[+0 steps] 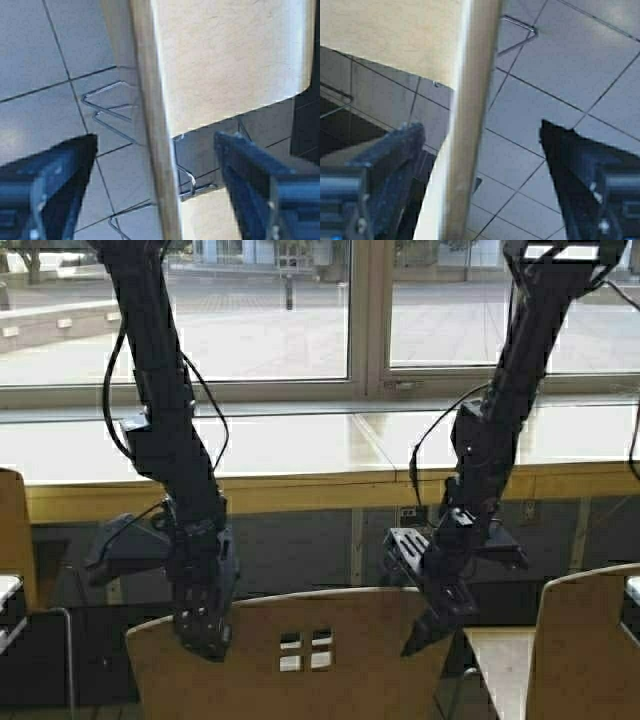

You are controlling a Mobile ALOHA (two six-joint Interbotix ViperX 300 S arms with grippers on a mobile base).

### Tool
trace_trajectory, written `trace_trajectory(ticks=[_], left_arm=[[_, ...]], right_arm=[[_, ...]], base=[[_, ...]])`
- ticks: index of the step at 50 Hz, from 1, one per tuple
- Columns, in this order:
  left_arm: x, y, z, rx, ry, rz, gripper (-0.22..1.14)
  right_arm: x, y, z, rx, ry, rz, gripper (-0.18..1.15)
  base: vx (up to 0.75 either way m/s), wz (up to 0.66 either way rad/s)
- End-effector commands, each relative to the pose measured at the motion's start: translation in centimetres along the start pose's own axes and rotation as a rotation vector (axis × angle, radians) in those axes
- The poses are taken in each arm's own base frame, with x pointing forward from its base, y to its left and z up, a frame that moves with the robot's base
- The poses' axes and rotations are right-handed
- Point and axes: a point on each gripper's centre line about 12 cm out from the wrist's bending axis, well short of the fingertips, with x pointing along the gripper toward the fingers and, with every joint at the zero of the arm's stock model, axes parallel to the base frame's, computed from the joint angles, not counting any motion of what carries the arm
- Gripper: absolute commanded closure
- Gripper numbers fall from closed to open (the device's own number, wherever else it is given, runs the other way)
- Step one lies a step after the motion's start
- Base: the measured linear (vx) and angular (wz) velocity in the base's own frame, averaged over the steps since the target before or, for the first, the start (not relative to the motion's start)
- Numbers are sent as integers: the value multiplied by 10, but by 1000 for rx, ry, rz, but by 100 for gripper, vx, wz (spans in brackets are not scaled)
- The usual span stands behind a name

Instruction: Push the chairs under the table

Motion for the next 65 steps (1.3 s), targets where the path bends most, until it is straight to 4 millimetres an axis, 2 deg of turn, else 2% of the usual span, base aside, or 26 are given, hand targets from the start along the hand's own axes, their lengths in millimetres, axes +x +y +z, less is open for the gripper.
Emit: trace_trajectory(ticks=[1, 4, 9, 12, 20, 23, 30, 40, 50, 65], left_arm=[[0, -8, -3, -5, 8, -20, -6], [1, -7, -1, -8, 4, -16, -1], [5, -4, 3, -14, -3, -5, 19], [6, -3, 4, -16, -4, 0, 36], [10, -5, 5, -28, 4, 12, 82], [11, -8, 5, -34, 5, 10, 91], [17, -12, 7, -47, 5, 7, 88], [25, -16, 13, -68, -4, 5, 87], [35, -14, 24, -88, -21, 20, 87], [39, -26, 20, -94, -1, 0, 87]], right_arm=[[1, 11, 1, -13, 1, 25, -3], [3, 12, 2, -18, 1, 28, 0], [5, 14, 3, -20, 0, 32, 15], [6, 15, 3, -20, -1, 33, 32], [7, 16, 4, -21, -1, 36, 89], [9, 15, 4, -17, -1, 34, 101], [13, 13, 5, -16, 0, 31, 92], [17, 20, 5, -21, 13, 46, 93], [18, 16, 4, -19, 24, 36, 93], [17, 10, 2, -15, 27, 23, 93]], base=[[0, 0], [0, 0], [0, 0], [0, 0], [0, 0], [1, 2], [3, 2], [6, 3], [8, 0], [14, 0]])
